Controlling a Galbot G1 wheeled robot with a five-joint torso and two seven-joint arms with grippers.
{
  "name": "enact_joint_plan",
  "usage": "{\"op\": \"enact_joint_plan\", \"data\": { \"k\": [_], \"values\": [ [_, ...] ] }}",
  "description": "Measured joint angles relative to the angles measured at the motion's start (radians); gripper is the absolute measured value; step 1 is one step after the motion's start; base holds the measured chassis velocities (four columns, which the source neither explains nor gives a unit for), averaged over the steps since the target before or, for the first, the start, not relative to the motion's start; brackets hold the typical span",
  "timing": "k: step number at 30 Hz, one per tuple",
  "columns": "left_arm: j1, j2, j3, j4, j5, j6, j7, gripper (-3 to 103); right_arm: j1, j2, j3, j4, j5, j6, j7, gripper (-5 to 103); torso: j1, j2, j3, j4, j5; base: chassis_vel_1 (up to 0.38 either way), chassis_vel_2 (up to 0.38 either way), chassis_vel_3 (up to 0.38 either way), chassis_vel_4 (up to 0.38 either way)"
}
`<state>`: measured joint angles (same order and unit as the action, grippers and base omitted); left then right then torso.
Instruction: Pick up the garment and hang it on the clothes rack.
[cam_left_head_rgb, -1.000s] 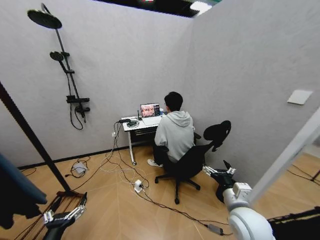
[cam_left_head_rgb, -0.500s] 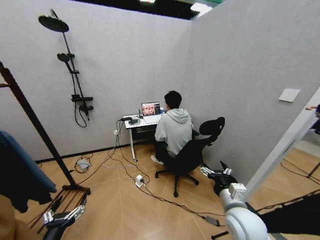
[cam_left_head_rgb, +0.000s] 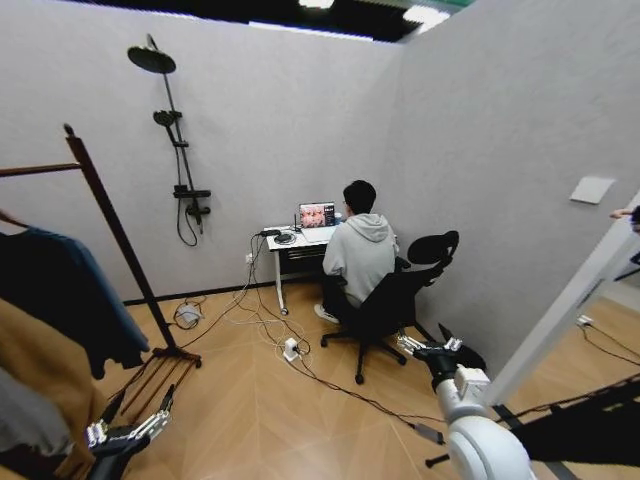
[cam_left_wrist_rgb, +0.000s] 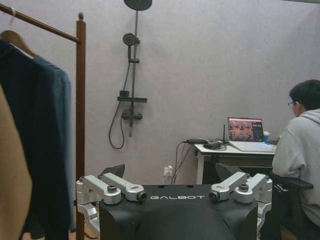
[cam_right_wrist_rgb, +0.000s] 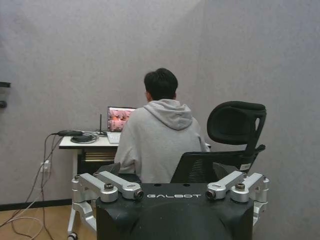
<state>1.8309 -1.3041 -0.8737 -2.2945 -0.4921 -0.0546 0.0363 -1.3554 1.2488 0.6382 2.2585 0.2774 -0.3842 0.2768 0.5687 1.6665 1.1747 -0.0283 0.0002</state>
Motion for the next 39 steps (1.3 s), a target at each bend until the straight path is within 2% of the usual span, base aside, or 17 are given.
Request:
{"op": "enact_joint_plan", "data": {
  "k": [11,14,39],
  "values": [
    [0.000,0.000,0.000,0.000,0.000,0.000,0.000,100,0.011,0.000,-0.017,-0.003,-0.004,0.000,0.002,100,0.000,0.000,0.000,0.0004,-0.0005,0.186,-0.024,-0.020,0.182],
    [0.000,0.000,0.000,0.000,0.000,0.000,0.000,100,0.014,0.001,-0.021,-0.005,-0.005,0.000,0.003,100,0.000,0.000,0.000,-0.0003,-0.0002,0.107,-0.117,-0.129,0.104],
    [0.000,0.000,0.000,0.000,0.000,0.000,0.000,100,0.004,0.011,-0.025,-0.008,-0.018,0.007,0.002,100,0.000,0.000,0.000,0.0000,-0.0005,0.114,-0.116,-0.114,0.109]
  ]
}}
